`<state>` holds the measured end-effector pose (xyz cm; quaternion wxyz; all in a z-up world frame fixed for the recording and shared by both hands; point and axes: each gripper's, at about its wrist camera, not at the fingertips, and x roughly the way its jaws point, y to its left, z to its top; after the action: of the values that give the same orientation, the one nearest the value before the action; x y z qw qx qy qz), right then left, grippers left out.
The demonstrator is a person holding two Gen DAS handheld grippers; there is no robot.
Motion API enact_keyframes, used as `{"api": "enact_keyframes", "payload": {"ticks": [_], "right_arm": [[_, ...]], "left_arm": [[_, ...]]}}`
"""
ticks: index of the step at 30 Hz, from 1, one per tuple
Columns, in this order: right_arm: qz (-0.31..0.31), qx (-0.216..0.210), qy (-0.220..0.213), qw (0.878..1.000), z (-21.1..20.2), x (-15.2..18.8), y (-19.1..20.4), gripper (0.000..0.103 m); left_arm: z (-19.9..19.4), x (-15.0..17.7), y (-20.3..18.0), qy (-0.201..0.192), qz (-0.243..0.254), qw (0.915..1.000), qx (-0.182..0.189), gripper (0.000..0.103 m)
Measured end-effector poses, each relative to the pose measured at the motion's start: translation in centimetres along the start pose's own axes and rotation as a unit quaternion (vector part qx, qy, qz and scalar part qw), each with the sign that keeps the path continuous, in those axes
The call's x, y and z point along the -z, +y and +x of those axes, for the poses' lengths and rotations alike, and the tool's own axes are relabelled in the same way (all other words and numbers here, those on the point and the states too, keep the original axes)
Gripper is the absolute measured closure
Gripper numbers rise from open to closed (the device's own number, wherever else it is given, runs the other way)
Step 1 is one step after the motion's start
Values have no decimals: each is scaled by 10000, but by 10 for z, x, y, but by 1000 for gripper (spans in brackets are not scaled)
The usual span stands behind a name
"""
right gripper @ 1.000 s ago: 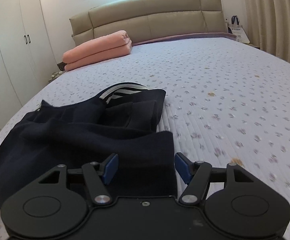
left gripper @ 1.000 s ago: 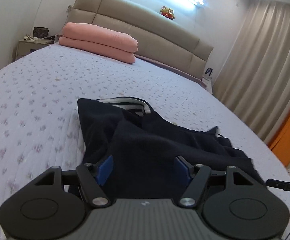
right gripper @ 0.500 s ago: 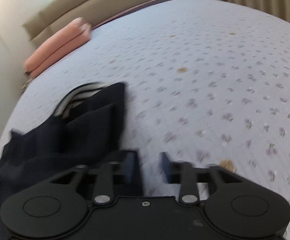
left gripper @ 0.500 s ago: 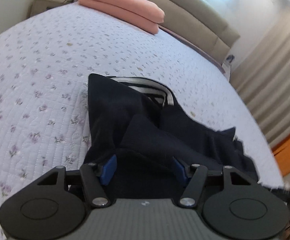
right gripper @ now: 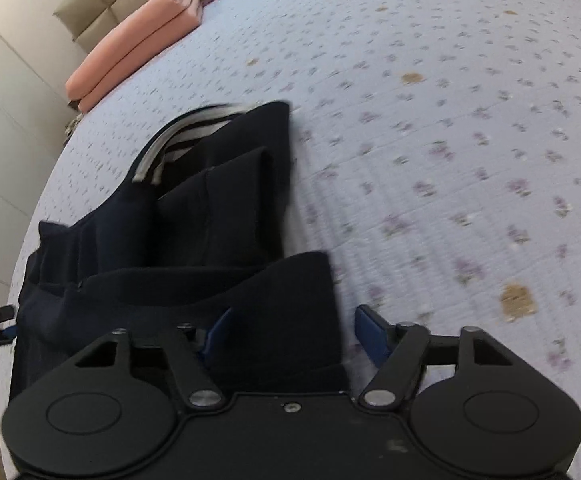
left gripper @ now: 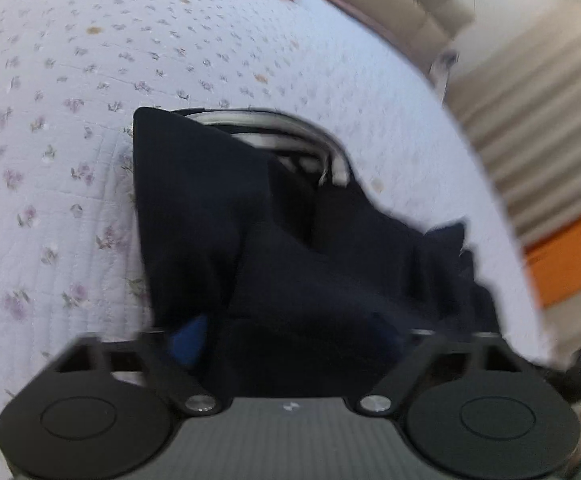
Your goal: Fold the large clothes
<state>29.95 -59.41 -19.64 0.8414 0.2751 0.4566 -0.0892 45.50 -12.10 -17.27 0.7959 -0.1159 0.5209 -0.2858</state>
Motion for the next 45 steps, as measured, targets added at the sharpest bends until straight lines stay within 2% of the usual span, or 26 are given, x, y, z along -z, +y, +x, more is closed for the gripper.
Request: {"api": "enact_keyframes", "payload": {"ticks": [1, 2, 3, 4, 8, 11, 14, 16, 18, 20, 21, 22, 27, 31, 36, 38, 41, 43, 45], "right_arm": [[-98, 61, -35, 9999, -1, 2, 5, 54], [-321, 241, -146, 9991, -4, 5, 14, 61], [-547, 393, -274, 9974, -9, 9, 22, 74], [-677, 471, -365, 9959, -14, 13, 26, 87], [-1075, 829, -763, 9878, -37, 31, 47, 89], [-1130, 937, -940, 9847, -51, 40, 53, 90], [-1220, 942, -847, 9844, -45, 37, 54, 90], [-1232, 958, -714, 9852, -34, 31, 51, 90], [-1194, 894, -624, 9868, -27, 23, 48, 90], [-1222, 856, -566, 9872, -24, 20, 49, 90], [-1251, 864, -530, 9870, -23, 19, 49, 90], [-1288, 876, -515, 9864, -24, 19, 51, 90], [-1536, 852, -719, 9818, -51, 22, 66, 92], [-1744, 756, -1064, 9760, -85, 13, 85, 93], [-2065, 538, -1557, 9645, -100, -22, 110, 94], [-2197, 508, -1764, 9581, -95, -39, 117, 94], [-2338, 500, -1961, 9510, -72, -70, 124, 94], [-2304, 609, -1850, 9534, -36, -91, 120, 93], [-2091, 723, -1373, 9655, 12, -104, 107, 87]], "left_arm": [[-1, 1, -5, 3, 295, 9991, -304, 67], [-3, 3, -7, -10, 420, 9983, -412, 76], [-9, 5, -6, -66, 416, 9986, -328, 83], [-16, 8, -6, -205, 380, 9988, -208, 85], [-33, 21, -16, -522, 610, 9963, -319, 85], [-36, 26, -17, -622, 610, 9960, -208, 84], [-22, 17, -11, -495, 434, 9978, 29, 67], [-10, 11, -8, -359, 212, 9989, 235, 37], [0, 9, -9, -287, 136, 9993, 208, 32], [5, 10, -15, -314, 260, 9991, -89, 46], [5, 12, -19, -369, 389, 9981, -313, 74], [1, 15, -23, -445, 544, 9962, -517, 86], [-50, 36, -49, -984, 614, 9893, -884, 90], [-94, 36, -64, -1476, 368, 9872, -480, 90], [-114, 2, -62, -2135, 103, 9765, -276, 90], [-112, -16, -58, -2324, 17, 9724, -219, 90], [-88, -46, -53, -2411, 195, 9694, -419, 90], [-55, -61, -43, -2201, 253, 9722, -753, 89], [-15, -68, -28, -1764, -3, 9765, -1241, 85]]}}
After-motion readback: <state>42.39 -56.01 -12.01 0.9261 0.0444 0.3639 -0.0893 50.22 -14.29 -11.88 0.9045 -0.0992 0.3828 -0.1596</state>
